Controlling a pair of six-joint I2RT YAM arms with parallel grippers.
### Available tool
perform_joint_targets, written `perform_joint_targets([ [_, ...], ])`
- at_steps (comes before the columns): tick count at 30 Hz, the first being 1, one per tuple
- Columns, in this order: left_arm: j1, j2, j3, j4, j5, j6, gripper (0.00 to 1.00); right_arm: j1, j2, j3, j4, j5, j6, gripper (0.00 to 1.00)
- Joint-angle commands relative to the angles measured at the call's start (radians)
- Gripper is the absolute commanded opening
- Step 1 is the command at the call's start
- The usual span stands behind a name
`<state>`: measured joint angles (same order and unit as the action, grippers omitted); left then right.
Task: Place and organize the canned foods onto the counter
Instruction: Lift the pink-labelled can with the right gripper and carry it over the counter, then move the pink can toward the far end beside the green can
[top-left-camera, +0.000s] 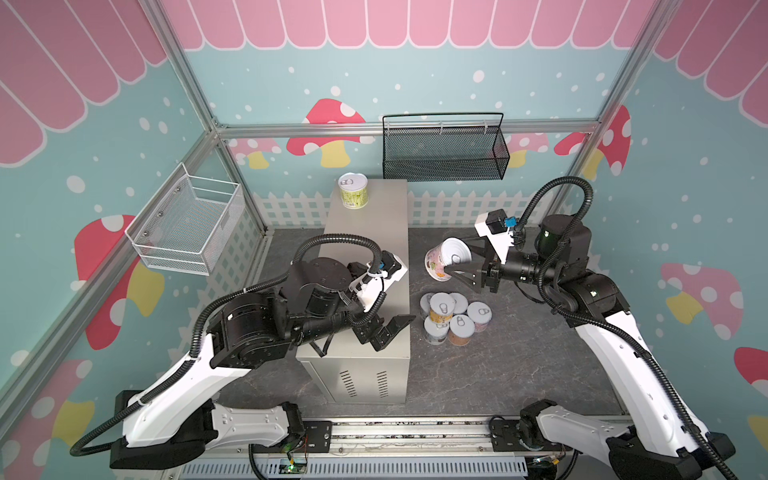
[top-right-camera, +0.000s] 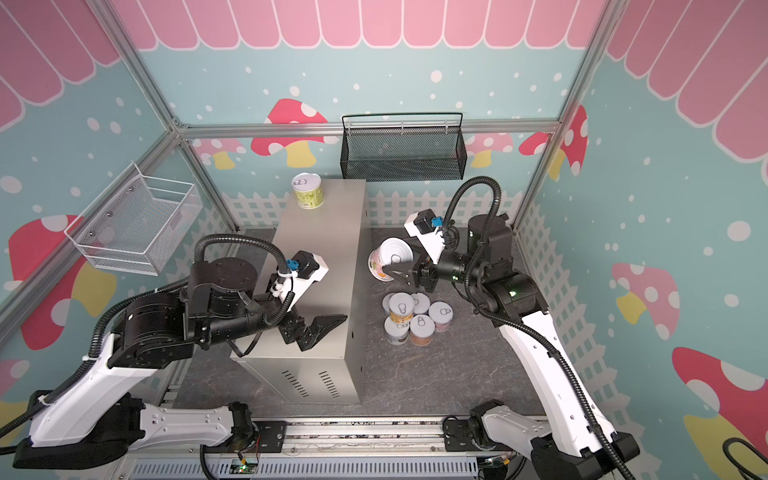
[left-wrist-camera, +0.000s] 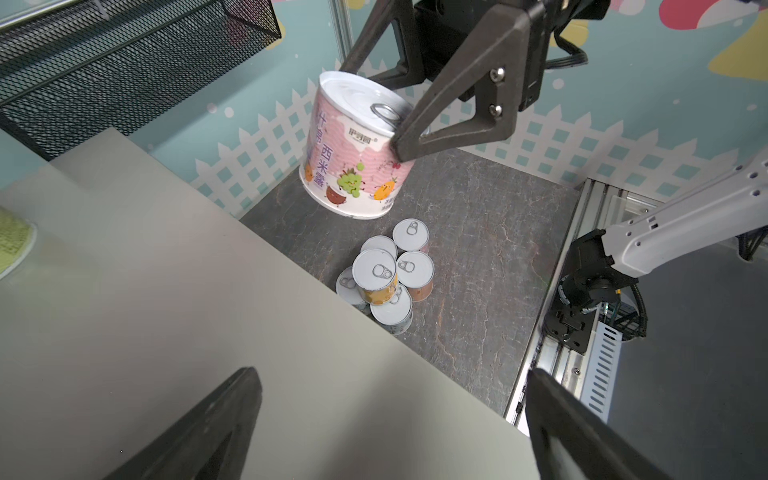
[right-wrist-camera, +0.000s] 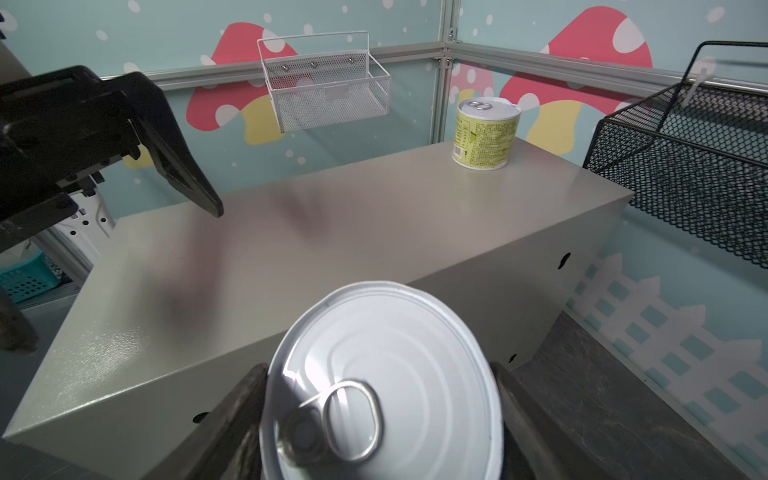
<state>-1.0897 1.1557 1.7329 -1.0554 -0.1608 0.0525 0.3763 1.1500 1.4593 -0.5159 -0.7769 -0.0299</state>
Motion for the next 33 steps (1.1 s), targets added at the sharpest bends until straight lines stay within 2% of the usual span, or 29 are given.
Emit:
perform_joint_targets([
  [1, -0.006, -0.037, -0.027, 0.014, -0.068, -0.012, 0.99, 0.018, 0.018, 0.059, 0.060, -0.075, -0.024, 0.63],
  [9, -0.006, -0.111, -0.082, 0.025, -0.150, -0.039, 0.99, 0.087, 0.108, 0.130, 0.065, -0.049, -0.015, 0.63],
  [21, -0.006, -0.171, -0.107, 0.028, -0.187, -0.052, 0.99, 0.191, 0.255, 0.253, 0.029, 0.011, -0.027, 0.63],
  [33, -0.007, -0.226, -0.140, 0.021, -0.216, -0.059, 0.99, 0.287, 0.428, 0.430, -0.079, 0.166, -0.055, 0.67],
])
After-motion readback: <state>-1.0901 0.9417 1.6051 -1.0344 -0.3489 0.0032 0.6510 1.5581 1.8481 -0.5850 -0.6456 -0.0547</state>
